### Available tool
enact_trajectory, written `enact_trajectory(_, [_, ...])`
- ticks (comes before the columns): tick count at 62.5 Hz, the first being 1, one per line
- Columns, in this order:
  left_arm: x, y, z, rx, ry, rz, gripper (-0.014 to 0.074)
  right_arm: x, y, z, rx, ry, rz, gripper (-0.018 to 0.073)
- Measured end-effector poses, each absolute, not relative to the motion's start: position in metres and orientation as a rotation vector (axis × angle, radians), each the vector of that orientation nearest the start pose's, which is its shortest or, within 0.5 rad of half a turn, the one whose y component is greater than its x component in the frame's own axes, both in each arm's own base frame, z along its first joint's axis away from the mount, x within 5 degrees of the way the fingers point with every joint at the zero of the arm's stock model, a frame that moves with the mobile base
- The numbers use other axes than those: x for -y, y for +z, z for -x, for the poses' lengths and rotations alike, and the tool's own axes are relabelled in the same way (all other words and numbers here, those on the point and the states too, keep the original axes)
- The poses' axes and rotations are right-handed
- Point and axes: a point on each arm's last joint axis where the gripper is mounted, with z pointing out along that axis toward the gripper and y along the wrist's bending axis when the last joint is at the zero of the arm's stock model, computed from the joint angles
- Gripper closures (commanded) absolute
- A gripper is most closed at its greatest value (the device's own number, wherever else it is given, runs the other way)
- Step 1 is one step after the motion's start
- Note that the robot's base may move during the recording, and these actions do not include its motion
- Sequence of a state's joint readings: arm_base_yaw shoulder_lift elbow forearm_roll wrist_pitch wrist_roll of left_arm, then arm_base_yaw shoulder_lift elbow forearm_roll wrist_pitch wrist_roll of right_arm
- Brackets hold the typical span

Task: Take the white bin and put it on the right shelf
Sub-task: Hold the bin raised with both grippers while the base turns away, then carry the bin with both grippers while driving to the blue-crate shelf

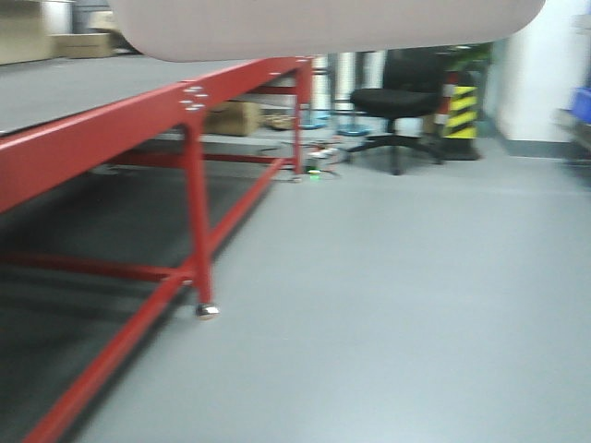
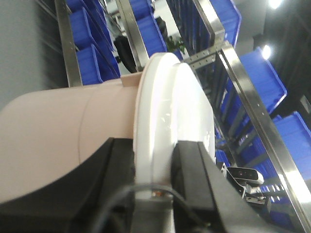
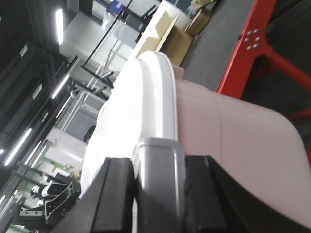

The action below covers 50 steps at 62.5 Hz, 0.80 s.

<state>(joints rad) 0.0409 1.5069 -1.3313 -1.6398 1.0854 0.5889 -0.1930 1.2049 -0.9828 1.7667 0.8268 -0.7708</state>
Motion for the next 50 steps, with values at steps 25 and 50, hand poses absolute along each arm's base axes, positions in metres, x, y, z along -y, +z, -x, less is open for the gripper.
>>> enact_trajectory(25, [0.0674,0.4088,-0.318,-1.817,-1.623,0.048,0.0722,-0.0166,0.3932,-0.2573,-1.635,1.288,-0.348,0.0501])
enact_trajectory(50, [0.0675,0.4089,-0.3177,-1.818,-1.625,0.045,0.0722,-0.0165,0.3933,-0.2572,-1.634,1.286,-0.349,0.0501])
